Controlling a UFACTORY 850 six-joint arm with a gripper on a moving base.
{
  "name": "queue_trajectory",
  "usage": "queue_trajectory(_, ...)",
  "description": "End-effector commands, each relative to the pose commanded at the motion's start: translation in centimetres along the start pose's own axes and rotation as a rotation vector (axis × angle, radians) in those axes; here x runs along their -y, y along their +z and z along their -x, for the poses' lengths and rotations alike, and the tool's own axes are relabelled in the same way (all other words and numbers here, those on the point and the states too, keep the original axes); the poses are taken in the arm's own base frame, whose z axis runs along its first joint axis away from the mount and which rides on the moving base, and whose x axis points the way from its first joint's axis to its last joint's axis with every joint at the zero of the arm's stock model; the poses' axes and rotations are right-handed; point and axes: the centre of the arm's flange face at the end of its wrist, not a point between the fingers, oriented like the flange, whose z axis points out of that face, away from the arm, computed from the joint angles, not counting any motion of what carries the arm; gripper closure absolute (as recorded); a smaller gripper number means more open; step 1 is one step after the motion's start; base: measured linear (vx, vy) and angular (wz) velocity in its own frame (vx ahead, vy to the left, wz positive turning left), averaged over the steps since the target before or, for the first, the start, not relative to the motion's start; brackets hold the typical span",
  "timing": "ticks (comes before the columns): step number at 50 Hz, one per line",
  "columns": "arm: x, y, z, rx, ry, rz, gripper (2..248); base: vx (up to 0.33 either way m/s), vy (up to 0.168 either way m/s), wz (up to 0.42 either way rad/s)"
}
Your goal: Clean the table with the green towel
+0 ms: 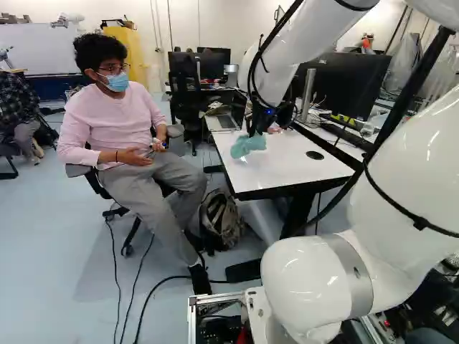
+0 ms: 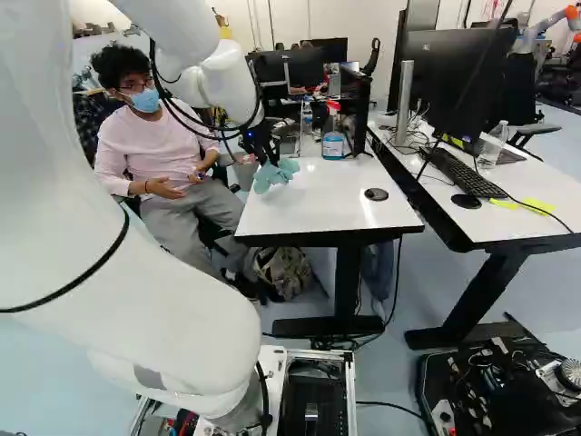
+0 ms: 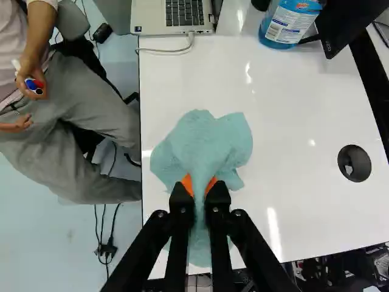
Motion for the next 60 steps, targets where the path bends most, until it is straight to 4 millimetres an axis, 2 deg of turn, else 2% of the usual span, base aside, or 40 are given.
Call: queue_trajectory(60,-9.7,-0.3,0.8,0.005,0.19,0.118,213,0.0,0.0,0.0)
